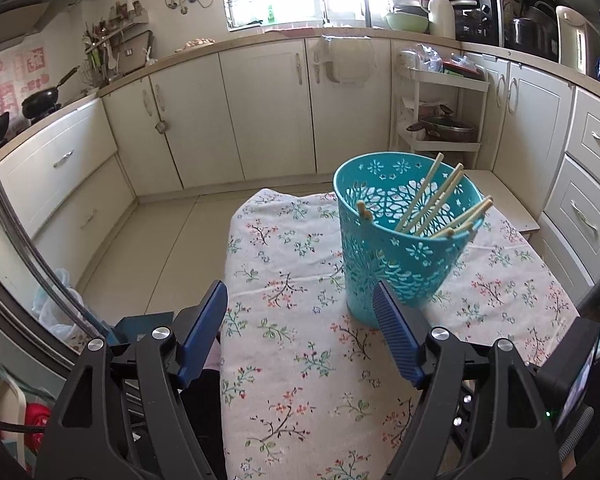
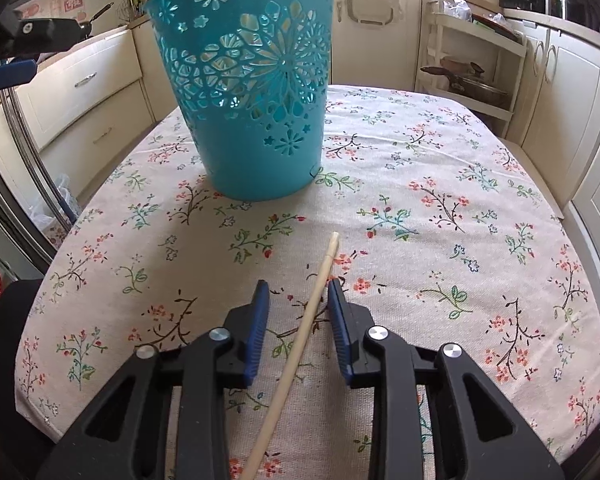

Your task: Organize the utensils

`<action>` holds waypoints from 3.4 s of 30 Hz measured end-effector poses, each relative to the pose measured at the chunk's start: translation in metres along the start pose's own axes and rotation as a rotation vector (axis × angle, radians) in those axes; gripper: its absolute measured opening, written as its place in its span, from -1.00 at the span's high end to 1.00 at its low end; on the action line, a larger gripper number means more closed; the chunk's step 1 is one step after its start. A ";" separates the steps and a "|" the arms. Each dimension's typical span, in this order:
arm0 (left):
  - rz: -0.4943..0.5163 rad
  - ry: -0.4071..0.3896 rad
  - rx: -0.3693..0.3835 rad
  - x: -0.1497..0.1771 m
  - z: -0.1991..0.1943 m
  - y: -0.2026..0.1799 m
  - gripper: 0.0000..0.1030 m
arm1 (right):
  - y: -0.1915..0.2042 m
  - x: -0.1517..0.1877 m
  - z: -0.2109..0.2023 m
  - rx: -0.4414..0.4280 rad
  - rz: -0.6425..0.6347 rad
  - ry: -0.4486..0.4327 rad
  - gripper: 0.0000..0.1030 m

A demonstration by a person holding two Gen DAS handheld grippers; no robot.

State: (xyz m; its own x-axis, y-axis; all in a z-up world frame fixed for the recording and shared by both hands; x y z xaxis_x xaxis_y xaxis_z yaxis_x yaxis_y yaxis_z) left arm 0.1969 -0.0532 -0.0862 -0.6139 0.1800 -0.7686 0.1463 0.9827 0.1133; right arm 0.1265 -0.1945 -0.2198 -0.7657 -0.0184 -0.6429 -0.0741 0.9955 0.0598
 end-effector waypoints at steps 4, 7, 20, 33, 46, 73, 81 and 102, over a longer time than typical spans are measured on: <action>0.012 0.006 0.016 0.004 -0.004 -0.004 -0.40 | -0.003 0.000 -0.001 0.020 -0.003 -0.002 0.67; 0.018 0.009 0.034 0.005 -0.007 -0.008 -0.42 | -0.005 0.000 -0.001 0.034 -0.011 -0.004 0.76; 0.031 0.009 0.068 0.008 -0.021 -0.018 -0.46 | -0.017 0.004 -0.006 -0.085 0.149 0.037 0.88; 0.010 0.005 0.078 0.012 -0.030 -0.010 -0.52 | -0.015 -0.015 -0.044 -0.291 0.308 -0.045 0.88; -0.108 0.184 0.034 0.092 0.068 0.017 -0.57 | -0.018 -0.104 -0.146 -0.386 0.334 -0.335 0.88; -0.118 0.213 0.024 0.121 0.088 0.019 -0.58 | 0.000 -0.227 -0.088 -0.127 0.262 -0.539 0.88; -0.116 0.216 0.024 0.122 0.088 0.018 -0.58 | 0.006 -0.221 -0.089 -0.128 0.241 -0.534 0.88; -0.118 0.218 0.032 0.121 0.088 0.019 -0.59 | 0.014 -0.158 -0.118 -0.085 0.140 -0.440 0.30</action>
State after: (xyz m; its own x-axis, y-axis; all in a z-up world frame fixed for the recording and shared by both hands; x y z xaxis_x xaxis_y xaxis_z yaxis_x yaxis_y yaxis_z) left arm 0.1938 -0.0166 -0.2324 -0.7806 0.0720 -0.6209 0.0855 0.9963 0.0080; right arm 0.1711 -0.1892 -0.0268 -0.4298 0.1754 -0.8857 -0.0556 0.9740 0.2198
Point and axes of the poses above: each gripper's, at about its wrist camera, not at the fingertips, and z roughly the way its jaws point, y to its left, x to its underside, the point moved 9 cm from there along z, roughly the way its jaws point, and after that the axes turned 1 degree about z, right-handed, at the moved point
